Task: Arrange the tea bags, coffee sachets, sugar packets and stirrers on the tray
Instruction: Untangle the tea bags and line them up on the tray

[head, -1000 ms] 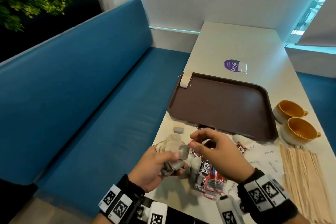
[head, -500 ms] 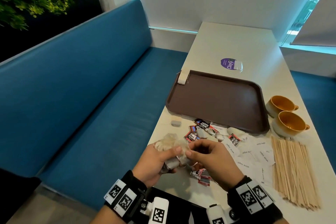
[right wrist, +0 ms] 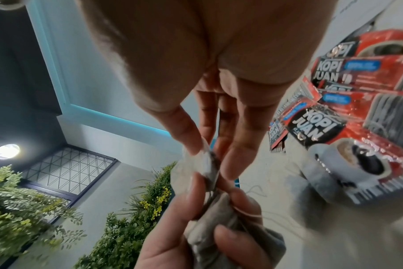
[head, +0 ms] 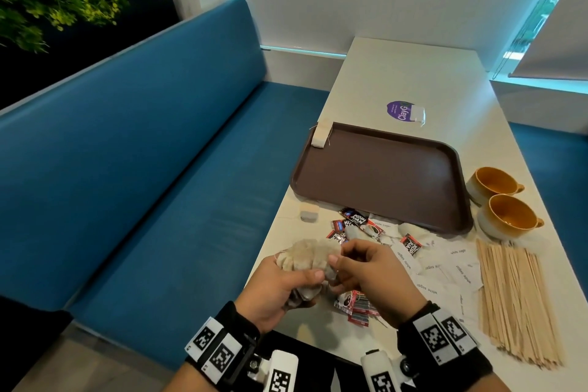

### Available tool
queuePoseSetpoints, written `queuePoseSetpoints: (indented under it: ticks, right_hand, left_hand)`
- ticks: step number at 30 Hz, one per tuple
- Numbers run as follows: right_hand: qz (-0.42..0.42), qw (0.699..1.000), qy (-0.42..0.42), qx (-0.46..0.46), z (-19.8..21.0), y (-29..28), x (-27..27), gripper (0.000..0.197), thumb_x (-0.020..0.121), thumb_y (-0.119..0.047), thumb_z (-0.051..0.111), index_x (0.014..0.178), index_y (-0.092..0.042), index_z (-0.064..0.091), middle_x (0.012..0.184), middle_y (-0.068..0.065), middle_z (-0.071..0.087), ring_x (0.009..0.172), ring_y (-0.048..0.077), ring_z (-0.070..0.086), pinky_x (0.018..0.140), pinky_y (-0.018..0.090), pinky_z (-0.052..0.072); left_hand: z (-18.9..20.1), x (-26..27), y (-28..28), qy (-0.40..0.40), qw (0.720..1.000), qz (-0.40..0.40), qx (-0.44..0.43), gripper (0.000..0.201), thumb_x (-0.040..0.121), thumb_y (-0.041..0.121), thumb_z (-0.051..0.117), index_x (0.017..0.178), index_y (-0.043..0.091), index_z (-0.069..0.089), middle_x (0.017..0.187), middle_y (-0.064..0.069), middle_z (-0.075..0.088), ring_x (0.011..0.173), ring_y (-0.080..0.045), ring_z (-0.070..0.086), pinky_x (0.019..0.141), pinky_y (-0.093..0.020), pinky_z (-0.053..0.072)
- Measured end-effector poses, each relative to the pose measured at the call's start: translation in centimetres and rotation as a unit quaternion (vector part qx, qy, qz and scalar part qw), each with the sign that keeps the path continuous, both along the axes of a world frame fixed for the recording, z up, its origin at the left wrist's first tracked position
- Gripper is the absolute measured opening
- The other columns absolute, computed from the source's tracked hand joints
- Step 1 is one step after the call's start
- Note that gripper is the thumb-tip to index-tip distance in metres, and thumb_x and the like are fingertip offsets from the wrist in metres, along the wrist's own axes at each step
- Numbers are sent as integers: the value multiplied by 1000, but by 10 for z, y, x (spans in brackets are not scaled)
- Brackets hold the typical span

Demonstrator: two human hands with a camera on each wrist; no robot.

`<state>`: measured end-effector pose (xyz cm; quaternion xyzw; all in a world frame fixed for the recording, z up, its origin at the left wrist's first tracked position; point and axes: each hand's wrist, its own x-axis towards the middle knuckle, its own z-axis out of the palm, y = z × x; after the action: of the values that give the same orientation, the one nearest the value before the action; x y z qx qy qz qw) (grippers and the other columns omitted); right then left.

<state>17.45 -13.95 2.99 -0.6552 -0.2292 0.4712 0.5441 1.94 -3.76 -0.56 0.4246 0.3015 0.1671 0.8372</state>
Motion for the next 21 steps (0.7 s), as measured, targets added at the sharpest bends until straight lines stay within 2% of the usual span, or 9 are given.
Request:
queuePoseSetpoints:
  ticks: [3, 6, 9, 12, 13, 15, 17, 19, 21]
  right_hand:
    - [1, 1000, -22, -1, 2, 2, 0, 12, 91, -12, 74, 94, 0, 72, 79, 18, 71, 64, 23, 64, 59, 35, 58]
    - [-2, 999, -50, 12, 5, 6, 1, 11, 91, -18, 75, 95, -8, 76, 77, 6, 72, 60, 19, 63, 50, 28, 51]
    - [13, 998, -67, 8, 5, 13, 6, 14, 90, -17, 75, 95, -4, 75, 73, 8, 71, 57, 18, 63, 49, 27, 49]
    - [13, 998, -66, 11, 6, 23, 15, 13, 90, -9, 74, 95, 3, 72, 73, 14, 68, 58, 22, 64, 51, 31, 53]
    - [13, 998, -65, 16, 7, 27, 19, 13, 90, -6, 74, 95, 5, 71, 73, 16, 68, 59, 24, 65, 52, 32, 54]
    - [16, 998, -66, 19, 11, 35, 31, 12, 89, -2, 73, 96, 7, 69, 75, 22, 67, 61, 27, 66, 53, 32, 57]
    - [15, 997, -79, 18, 15, 46, 44, 11, 88, 0, 73, 96, 7, 69, 79, 31, 68, 62, 29, 68, 53, 32, 60]
    - [10, 994, -103, 18, 20, 60, 61, 10, 87, -1, 75, 94, 4, 70, 83, 33, 70, 63, 30, 69, 55, 33, 61]
    - [14, 992, -125, 18, 23, 78, 79, 11, 87, -4, 77, 94, 2, 71, 81, 28, 72, 64, 29, 70, 57, 34, 63]
  left_hand:
    - [-1, 1, 2, 8, 1000, 18, 8, 36, 78, -7, 77, 113, -2, 72, 91, -16, 72, 69, -19, 68, 56, -26, 52]
    - [-3, 1, 7, 28, 999, 19, 14, 35, 71, -1, 80, 105, 0, 74, 87, -18, 68, 67, -21, 64, 57, -28, 50]
    - [-3, 4, 10, 28, 999, 23, 6, 37, 73, 2, 82, 109, -2, 72, 91, -21, 67, 65, -21, 61, 58, -28, 47]
    - [-1, 6, 14, 17, 998, 43, -32, 32, 88, 4, 70, 114, -14, 66, 80, -16, 70, 58, -18, 65, 54, -24, 50]
    - [-1, 7, 17, 28, 997, 54, -48, 32, 89, 8, 68, 111, -15, 66, 78, -15, 71, 61, -21, 67, 54, -26, 53]
    - [-3, 8, 24, 53, 993, 79, -76, 28, 87, 14, 70, 106, -7, 70, 88, -16, 73, 71, -29, 69, 58, -32, 57]
    - [-8, 8, 32, 68, 989, 99, -90, 24, 88, 14, 70, 103, -4, 72, 95, -18, 73, 74, -33, 68, 58, -34, 54]
    - [-14, 9, 39, 87, 986, 111, -87, 21, 90, 14, 69, 100, -5, 71, 92, -20, 71, 74, -33, 67, 59, -34, 50]
    - [-19, 11, 45, 96, 984, 125, -80, 24, 92, 13, 67, 102, -8, 70, 87, -21, 70, 71, -31, 67, 60, -34, 52]
